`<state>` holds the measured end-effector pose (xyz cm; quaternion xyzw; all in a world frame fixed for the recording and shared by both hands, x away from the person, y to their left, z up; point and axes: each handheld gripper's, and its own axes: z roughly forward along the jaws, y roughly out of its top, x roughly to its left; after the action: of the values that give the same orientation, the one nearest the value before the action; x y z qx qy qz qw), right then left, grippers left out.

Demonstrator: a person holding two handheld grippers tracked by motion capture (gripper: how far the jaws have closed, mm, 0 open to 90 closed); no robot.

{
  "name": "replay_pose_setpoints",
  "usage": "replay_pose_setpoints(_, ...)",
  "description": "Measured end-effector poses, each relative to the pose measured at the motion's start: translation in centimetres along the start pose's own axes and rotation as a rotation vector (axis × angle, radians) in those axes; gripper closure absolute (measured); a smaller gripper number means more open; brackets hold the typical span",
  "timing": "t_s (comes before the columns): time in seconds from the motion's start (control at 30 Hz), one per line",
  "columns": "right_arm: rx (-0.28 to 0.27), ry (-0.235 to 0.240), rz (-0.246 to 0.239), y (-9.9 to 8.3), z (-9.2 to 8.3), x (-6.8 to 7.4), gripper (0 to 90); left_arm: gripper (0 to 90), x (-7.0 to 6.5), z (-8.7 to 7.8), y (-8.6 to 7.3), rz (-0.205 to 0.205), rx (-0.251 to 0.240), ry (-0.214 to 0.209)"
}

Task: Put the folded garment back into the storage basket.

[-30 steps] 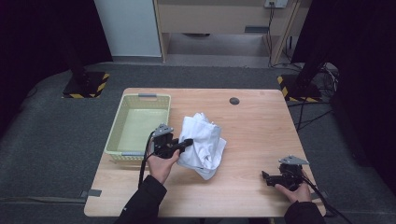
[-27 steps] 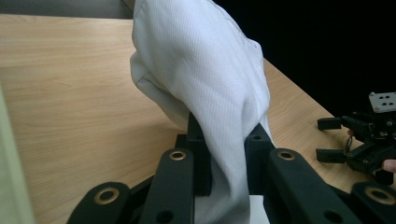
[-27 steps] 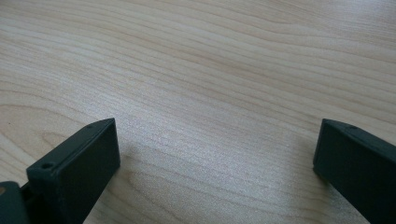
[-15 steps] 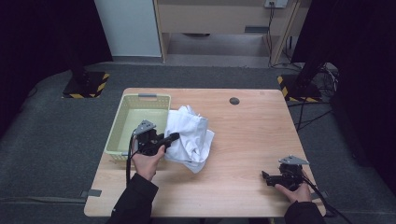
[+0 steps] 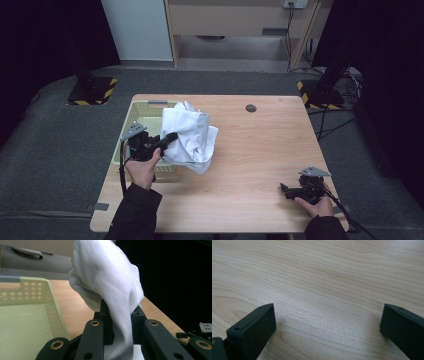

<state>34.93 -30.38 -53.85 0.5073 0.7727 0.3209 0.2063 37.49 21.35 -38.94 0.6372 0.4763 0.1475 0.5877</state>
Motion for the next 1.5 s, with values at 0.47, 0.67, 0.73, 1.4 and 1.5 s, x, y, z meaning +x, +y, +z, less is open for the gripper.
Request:
replay_pose_setpoints(0.47,0.0,0.0,0.0,0.0,0.0,0.0,0.6,77.6,2.3,-2.8,1.4,-0.045,-0.082,0.051)
replay_pose_setpoints(0.67,0.0,0.0,0.0,0.0,0.0,0.0,0.7,77.6,3.2,-3.9,1.9,-0.06,-0.112,0.076)
replay_pose_setpoints(0.73,0.0,0.0,0.0,0.0,0.0,0.0,0.6,77.6,3.6,-4.2,1.9,-0.066,-0.119,0.088)
replay_pose_setpoints(1.4,0.0,0.001,0.0,0.0,0.0,0.0,0.6,77.5,6.3,-6.5,2.2,-0.105,-0.166,0.167)
replay_pose_setpoints(1.5,0.0,0.001,0.0,0.0,0.0,0.0,0.6,77.4,6.5,-6.7,2.2,-0.104,-0.168,0.176)
